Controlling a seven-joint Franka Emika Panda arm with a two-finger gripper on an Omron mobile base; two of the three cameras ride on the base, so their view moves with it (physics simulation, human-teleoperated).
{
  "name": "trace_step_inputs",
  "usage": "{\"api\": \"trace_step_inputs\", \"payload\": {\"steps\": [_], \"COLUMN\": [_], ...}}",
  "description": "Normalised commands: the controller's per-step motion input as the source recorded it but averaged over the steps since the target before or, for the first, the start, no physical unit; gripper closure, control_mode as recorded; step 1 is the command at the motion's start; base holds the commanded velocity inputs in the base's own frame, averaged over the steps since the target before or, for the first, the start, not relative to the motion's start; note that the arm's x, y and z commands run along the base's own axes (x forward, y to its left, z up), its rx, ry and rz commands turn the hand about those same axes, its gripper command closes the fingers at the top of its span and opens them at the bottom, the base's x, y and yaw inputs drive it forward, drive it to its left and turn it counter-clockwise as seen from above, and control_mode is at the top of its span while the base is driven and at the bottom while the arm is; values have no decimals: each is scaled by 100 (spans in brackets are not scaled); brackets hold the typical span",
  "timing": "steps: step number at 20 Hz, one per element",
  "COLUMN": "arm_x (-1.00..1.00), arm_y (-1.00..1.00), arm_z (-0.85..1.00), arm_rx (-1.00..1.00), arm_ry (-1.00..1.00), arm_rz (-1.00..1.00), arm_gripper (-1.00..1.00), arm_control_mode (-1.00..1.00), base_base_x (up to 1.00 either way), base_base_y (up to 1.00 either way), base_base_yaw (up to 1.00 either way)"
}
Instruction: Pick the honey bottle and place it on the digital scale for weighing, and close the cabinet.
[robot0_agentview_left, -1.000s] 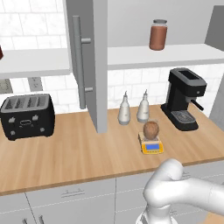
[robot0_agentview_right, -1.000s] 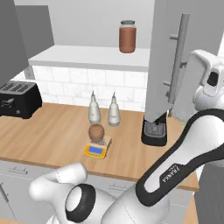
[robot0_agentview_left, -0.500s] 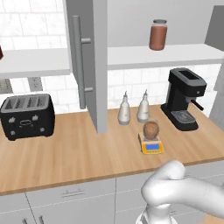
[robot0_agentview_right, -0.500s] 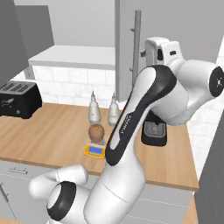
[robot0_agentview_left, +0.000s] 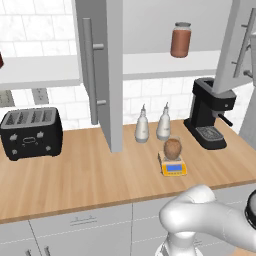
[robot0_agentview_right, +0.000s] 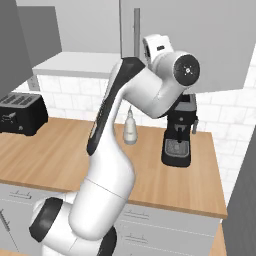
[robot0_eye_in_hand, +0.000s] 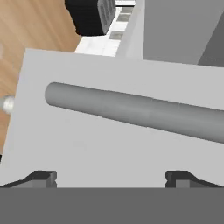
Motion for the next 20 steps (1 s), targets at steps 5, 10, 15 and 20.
{"api": "trace_step_inputs", "payload": {"steps": [5,10,15,20], "arm_x": [98,97,92,100], "arm_y": [5,-1,-10,-18], "arm_z": [-2,-5,-16,-44], "arm_rx": [-11,-3,0,0], "arm_ry": [5,1,0,0], "arm_rz": [-13,-8,-7,-3], "arm_gripper": [-100,-100,-100,-100], "arm_control_mode": [-100,-100,-100,-100], "base_base_x": [0,0,0,0], "base_base_y": [0,0,0,0], "base_base_yaw": [0,0,0,0]}}
